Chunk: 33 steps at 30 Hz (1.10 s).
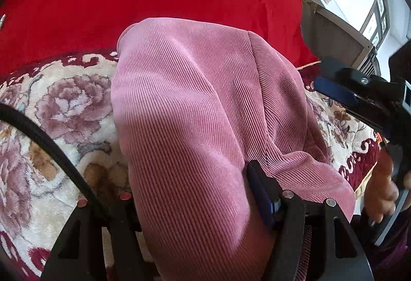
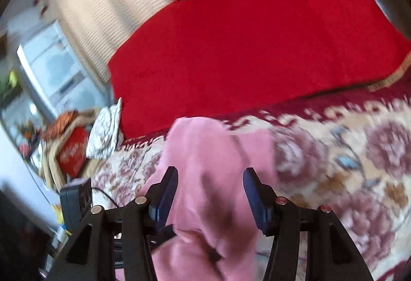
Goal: Fold large clothes
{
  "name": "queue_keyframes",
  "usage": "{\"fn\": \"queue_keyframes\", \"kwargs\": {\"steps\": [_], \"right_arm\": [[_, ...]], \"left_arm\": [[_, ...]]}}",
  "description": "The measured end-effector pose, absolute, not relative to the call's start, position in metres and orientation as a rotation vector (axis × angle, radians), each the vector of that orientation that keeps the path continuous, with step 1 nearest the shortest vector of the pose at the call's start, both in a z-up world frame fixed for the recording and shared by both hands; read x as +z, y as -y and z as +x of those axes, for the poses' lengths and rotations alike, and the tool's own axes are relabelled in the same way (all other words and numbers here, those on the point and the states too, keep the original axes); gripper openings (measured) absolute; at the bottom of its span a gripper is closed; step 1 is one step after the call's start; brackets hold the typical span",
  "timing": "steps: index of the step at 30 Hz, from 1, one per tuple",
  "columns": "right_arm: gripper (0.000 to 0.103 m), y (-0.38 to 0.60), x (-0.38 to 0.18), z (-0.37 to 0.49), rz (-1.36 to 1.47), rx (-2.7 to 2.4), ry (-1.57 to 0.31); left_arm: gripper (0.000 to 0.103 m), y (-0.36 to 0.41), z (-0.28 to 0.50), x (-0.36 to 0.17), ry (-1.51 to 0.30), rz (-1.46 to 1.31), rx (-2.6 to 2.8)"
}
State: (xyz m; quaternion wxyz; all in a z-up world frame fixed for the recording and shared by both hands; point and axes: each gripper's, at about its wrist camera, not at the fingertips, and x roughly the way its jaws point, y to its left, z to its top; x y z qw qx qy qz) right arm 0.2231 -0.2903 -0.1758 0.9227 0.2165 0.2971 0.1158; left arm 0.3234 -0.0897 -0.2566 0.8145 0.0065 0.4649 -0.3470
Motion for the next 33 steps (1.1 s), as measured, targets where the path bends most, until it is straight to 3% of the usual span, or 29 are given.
{"fn": "queue_keyframes", "kwargs": {"steps": [3, 6, 16, 22, 33], "right_arm": [[0.043, 0.273, -0.188, 0.239, 0.445, 0.247, -0.664], [0.040, 0.274, -0.213, 0.258, 0.470, 0.228, -0.747], [0.038, 0.274, -0.232, 0.257, 0.412, 0.206, -0.743], [0.038, 0.275, -0.226, 0.242, 0.377, 0.188, -0.735], [0.038, 0.254, -0.229, 0.230, 0.238, 0.109, -0.738]], "left_arm": [[0.067, 0.088, 0.322, -0.257, -0.988, 0.012, -0.740], [0.067, 0.088, 0.321, -0.257, -0.986, 0.018, -0.740], [0.069, 0.070, 0.326, -0.250, -1.013, -0.049, -0.767], [0.069, 0.050, 0.309, -0.235, -0.925, 0.016, -0.782], [0.072, 0.056, 0.304, -0.250, -0.930, 0.071, -0.767]]}}
